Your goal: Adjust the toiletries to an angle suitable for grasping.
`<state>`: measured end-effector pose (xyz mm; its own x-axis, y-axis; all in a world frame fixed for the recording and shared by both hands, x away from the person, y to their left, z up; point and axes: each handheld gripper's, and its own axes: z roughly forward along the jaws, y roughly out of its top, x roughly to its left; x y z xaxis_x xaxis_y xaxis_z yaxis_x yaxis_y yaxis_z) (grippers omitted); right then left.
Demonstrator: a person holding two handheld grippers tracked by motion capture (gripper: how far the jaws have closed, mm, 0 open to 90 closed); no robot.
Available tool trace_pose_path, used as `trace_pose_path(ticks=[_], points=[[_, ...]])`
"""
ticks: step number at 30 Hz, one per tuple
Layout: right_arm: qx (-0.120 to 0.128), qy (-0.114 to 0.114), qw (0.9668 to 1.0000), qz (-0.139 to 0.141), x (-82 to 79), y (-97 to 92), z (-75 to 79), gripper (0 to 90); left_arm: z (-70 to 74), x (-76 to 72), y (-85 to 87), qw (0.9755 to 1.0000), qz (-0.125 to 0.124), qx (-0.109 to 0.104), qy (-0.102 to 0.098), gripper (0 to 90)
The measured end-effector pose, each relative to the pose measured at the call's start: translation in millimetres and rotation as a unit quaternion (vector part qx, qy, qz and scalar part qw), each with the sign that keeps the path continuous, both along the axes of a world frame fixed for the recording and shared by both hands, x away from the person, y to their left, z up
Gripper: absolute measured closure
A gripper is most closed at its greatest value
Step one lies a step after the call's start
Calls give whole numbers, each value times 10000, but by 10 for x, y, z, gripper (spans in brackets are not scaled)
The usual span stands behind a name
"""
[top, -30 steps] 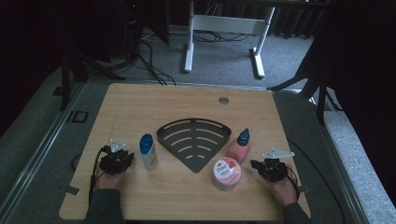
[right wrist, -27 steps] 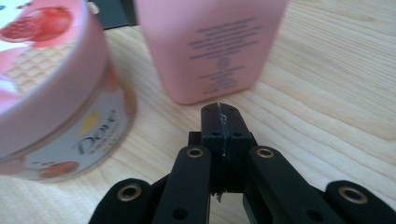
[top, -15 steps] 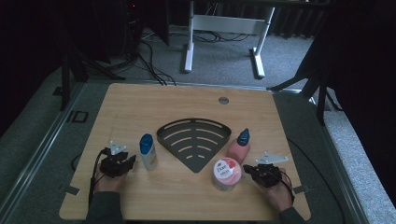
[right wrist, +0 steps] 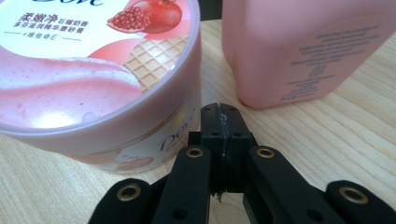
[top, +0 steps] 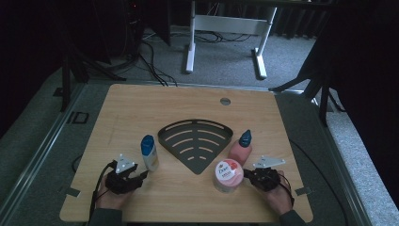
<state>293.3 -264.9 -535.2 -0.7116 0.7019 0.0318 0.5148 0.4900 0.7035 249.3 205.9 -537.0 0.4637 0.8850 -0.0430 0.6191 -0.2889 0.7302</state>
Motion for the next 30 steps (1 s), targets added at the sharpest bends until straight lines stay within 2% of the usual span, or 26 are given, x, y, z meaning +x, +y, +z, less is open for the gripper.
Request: trace_pose_path(ticks=[5,9,14,18,26,30], points=[[10,7,9999,100,-2,24,-5,899,-12,-16,-103,9997,-201,99,8,471],[30,36,9999,96,-1,30,-9,900,-21,40,-176,9996,-209,169,30,509],[53,48,9999,155,-7,47,-9,900,-17,141,-247,9996,-65,262,50,570],[40,35,9996,271,-13,94,-8,899,-21,223,-280,9996,57,279,67,572],[38,43,9994,345,-12,143,-11,900,-39,497,-268,9989,314,321,99,584],[42,55,9993,360,-16,154,-12,899,-54,570,-256,9987,395,318,108,589]])
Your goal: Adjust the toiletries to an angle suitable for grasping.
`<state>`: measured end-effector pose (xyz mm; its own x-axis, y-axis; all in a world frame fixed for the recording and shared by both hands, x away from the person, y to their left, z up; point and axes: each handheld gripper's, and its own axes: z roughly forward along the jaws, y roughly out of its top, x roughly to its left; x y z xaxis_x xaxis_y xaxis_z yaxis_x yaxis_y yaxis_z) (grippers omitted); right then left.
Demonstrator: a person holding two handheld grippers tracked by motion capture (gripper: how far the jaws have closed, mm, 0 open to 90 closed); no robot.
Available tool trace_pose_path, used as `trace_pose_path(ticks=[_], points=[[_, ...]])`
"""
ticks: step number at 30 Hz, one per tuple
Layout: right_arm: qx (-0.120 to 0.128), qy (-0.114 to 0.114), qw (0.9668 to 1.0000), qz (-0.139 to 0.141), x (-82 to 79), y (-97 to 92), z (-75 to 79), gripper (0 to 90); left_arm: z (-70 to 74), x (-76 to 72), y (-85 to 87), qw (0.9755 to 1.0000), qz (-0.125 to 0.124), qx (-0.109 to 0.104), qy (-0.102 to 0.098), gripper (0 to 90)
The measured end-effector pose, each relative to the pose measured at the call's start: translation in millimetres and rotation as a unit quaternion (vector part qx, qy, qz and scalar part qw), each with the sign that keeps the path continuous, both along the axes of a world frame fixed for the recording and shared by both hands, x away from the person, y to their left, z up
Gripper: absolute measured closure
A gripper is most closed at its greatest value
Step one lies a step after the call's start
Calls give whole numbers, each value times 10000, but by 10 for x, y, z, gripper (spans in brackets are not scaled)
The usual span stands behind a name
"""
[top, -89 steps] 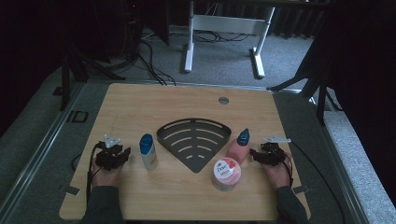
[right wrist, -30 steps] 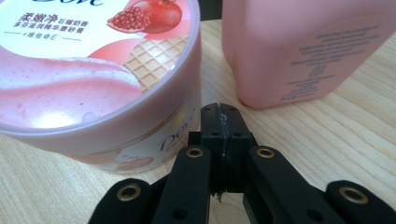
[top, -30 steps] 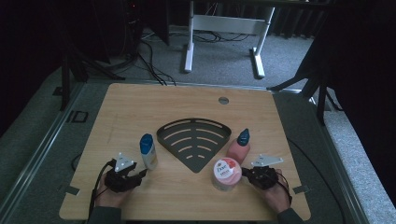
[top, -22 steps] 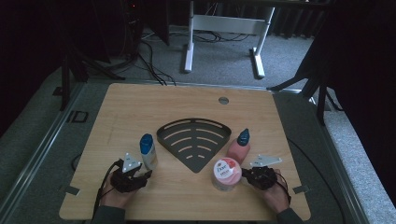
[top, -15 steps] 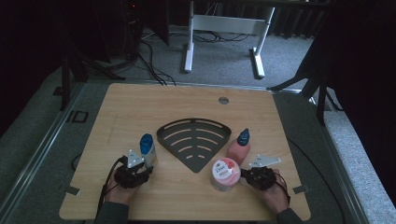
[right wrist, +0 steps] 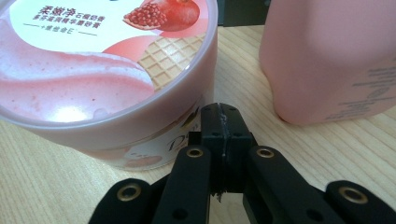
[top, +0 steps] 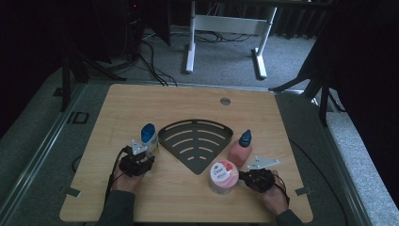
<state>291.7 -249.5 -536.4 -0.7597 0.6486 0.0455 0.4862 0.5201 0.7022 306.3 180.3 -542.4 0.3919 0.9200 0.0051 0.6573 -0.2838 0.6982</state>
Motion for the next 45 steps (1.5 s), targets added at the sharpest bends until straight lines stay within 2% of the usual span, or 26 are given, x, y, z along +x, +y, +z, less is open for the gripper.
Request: trace_pose_path(ticks=[10,11,14,18,19,23,28,38,43,45], points=[[21,31,9999,129,-1,71,-13,900,-53,202,42,9999,98,30,13,586],[16,37,9999,124,1,74,-15,899,-93,239,48,9998,150,112,87,582],[22,-34,10000,12,31,48,-16,900,-112,234,67,9998,184,26,91,549],[113,-69,9998,-152,85,-10,-5,900,-109,166,89,9997,188,24,119,531],[167,-93,9996,-229,112,-33,1,900,-112,112,103,9998,164,-3,131,525],[168,-112,9995,-235,124,-30,5,900,-95,19,97,9999,111,51,121,526],[155,-162,9995,-226,143,-4,10,900,-39,-113,83,10000,-39,-55,23,535],[136,-201,9993,-270,240,-6,16,900,-24,-128,54,9997,-222,-60,18,720],[135,-213,9993,-275,259,-11,15,900,-10,-85,-11,9992,-371,150,-60,891],[134,-207,9993,-272,269,-13,16,900,-11,-52,-34,9988,-439,192,-65,896]])
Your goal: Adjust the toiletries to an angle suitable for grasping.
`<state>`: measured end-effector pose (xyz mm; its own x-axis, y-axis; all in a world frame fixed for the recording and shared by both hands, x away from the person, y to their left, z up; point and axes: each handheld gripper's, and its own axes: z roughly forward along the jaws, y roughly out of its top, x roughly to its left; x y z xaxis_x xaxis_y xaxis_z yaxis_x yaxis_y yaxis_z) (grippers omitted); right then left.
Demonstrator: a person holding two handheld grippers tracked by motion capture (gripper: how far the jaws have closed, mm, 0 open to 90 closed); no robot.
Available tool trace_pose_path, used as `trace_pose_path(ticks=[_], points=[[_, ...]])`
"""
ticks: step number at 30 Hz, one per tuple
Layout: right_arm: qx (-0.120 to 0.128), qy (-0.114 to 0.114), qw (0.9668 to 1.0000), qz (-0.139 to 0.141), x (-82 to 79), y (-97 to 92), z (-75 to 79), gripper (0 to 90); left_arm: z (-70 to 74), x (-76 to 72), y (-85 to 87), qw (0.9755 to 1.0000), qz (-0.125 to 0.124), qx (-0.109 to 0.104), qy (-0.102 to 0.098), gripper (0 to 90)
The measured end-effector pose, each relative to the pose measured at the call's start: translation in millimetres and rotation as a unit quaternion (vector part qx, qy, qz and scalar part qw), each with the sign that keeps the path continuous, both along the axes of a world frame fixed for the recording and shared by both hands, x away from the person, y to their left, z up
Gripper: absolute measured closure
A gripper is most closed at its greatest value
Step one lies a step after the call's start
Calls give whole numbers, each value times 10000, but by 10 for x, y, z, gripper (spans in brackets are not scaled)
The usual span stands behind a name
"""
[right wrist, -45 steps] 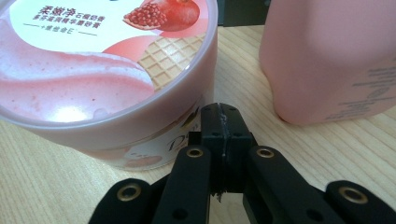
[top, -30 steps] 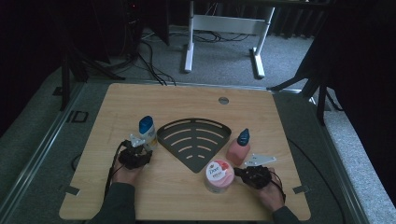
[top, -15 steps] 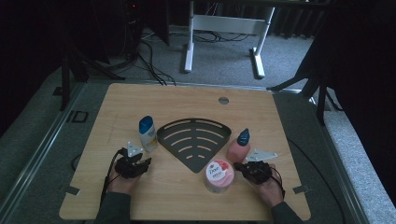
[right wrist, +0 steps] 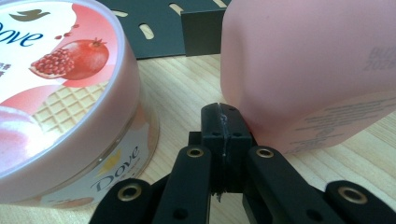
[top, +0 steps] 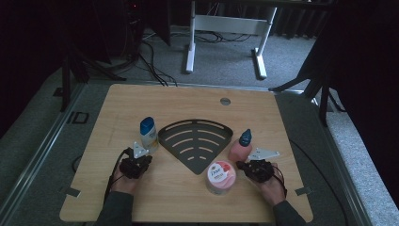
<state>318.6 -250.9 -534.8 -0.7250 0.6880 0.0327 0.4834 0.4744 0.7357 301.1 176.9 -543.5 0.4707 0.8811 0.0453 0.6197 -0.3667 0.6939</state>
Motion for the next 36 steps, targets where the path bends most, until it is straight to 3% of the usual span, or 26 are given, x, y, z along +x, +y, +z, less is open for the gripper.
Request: trace_pose_path(ticks=[6,17,36], points=[[-12,0,10000,-4,30,-6,1,900,11,104,-32,9999,34,46,-118,895],[-26,-6,10000,-28,88,-17,1,900,-6,235,-40,9999,73,56,-139,894],[-55,-27,9996,-262,381,-81,-2,900,-25,352,-75,9999,-3,111,-89,893]])
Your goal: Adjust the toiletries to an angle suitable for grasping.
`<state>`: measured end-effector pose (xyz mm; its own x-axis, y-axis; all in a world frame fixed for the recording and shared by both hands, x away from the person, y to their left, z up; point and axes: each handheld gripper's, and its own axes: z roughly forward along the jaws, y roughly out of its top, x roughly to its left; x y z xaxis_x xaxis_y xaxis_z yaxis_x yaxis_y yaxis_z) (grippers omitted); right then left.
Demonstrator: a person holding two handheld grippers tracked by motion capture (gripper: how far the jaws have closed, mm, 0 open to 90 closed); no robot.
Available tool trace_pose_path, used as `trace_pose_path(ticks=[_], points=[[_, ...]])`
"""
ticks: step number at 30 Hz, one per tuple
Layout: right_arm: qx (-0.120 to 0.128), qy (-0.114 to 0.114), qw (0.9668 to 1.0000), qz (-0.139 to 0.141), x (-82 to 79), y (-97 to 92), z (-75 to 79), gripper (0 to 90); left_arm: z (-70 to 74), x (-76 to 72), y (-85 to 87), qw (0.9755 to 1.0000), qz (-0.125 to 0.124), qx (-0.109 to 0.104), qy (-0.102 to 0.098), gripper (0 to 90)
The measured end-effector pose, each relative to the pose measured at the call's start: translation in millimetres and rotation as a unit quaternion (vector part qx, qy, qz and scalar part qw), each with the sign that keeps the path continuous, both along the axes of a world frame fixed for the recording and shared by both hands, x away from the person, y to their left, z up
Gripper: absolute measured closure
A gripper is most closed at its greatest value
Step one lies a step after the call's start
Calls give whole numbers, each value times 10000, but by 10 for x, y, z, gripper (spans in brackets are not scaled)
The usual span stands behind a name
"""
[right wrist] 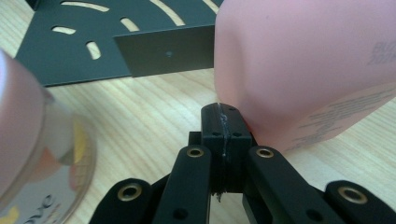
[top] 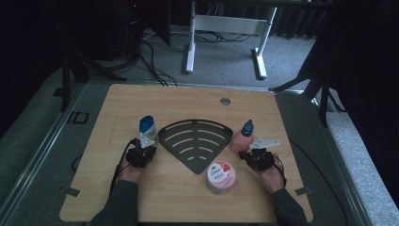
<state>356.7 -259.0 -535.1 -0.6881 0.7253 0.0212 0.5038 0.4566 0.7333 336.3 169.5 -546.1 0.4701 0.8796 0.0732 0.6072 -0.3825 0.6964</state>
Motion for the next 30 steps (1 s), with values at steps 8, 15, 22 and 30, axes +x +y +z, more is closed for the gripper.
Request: trace_pose_path(ticks=[8,15,22,30], points=[[11,19,9999,-106,90,-61,2,900,-11,11,4,10000,3,-42,3,890],[33,72,10000,1,-9,-48,-7,900,4,-129,-84,9993,-358,-82,70,852],[46,74,9992,394,-403,61,-9,900,62,-293,-205,9973,-682,-280,69,824],[44,163,9979,621,-617,116,-29,900,60,-362,-250,9960,-827,-336,89,805]])
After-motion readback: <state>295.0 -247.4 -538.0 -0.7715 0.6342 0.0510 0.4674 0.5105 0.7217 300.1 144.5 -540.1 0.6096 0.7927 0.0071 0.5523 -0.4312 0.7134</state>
